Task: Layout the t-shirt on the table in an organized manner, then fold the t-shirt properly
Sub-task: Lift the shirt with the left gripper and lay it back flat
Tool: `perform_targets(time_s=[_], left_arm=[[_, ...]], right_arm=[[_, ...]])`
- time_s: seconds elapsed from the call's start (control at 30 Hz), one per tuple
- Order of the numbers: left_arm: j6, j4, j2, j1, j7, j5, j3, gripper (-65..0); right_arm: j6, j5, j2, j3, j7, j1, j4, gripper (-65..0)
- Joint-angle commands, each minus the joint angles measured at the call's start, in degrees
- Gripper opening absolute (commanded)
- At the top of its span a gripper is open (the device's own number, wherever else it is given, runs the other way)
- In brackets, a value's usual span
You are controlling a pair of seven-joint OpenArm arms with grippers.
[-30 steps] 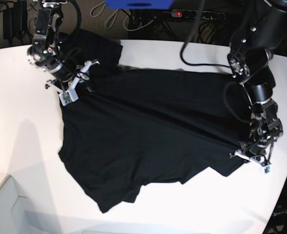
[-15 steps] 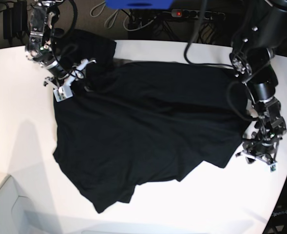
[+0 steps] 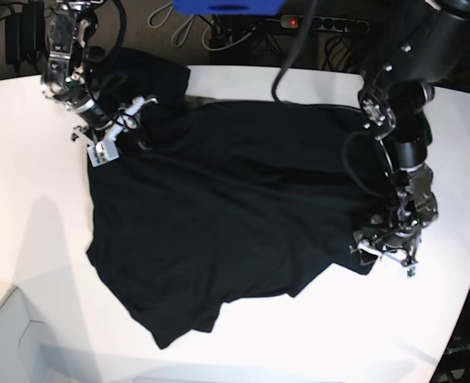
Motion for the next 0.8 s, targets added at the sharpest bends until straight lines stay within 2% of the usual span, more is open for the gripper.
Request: perform_targets(time_s=[0.0,0.13,0.2,0.4,0.57,0.77], left_arm=[[-0.14,-0.74,-0.54,-2.73,-0.09,-0.95,0.09,-23.8],[-0.14,-4.52,-1.5,-2.82,-4.22,-0.6,0.09,-23.9],[-0.14,-5.22,-1.86,-2.73,-4.66,-0.6,0.18,-28.2],[-0.06,-5.13,-2.12,-2.73,-5.19,-0.86,0.0,-64.9],[-0.06,-3.46,-2.12,-3.26,-4.84,-1.04,-0.35,-65.0],[-0.06,9.11,-1.42,-3.35,-4.75,-1.04,-0.44,-65.0]], right_arm=[[-3.37,-9.91,0.65,0.33,-16.14,-2.4,-2.96,-40.2],[-3.37,-9.91,0.74,0.33,-16.14,-2.31,-2.96,-40.2],[-3.37,-9.91,0.74,0.33,-16.14,-2.22,-2.96,-40.2],[-3.37,-9.91,0.74,0.33,-16.14,-2.05,-3.05,-40.2],[-3.28,-9.91,0.74,0.33,-16.14,-1.87,-3.14,-40.2],[-3.28,-9.91,0.74,0.33,-16.14,-1.78,-3.22,-40.2]])
